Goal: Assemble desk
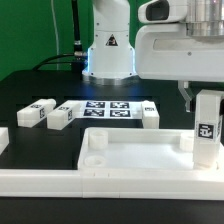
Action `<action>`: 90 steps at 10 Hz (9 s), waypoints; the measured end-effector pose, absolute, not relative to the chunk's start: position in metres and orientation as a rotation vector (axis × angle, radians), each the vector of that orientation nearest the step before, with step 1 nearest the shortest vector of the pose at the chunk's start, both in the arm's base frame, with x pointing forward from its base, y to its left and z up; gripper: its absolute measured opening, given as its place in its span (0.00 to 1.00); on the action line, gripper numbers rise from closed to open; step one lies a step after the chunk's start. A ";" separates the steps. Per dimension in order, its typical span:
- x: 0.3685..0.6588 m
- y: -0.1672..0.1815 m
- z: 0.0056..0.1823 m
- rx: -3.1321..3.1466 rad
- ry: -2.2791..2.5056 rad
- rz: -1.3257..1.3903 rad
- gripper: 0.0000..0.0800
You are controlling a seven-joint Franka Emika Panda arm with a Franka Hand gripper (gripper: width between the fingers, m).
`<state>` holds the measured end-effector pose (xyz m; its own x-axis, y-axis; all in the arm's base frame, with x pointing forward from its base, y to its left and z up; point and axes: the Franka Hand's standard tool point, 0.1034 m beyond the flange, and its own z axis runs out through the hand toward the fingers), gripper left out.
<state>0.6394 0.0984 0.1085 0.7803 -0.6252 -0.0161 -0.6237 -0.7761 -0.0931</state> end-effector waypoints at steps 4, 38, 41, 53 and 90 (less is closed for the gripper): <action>0.639 0.099 0.108 -2.792 1.223 -0.010 0.36; 0.641 0.098 0.108 -3.040 0.197 -0.077 0.36; 0.640 0.098 0.108 -2.972 0.646 -0.050 0.36; 0.642 0.100 0.112 -2.988 0.573 -0.047 0.80; 0.641 0.097 0.106 -2.755 1.270 -0.040 0.36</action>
Offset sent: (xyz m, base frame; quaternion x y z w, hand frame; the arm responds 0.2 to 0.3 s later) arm 0.0000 0.0000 0.0000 0.0000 0.0000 0.0650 0.9979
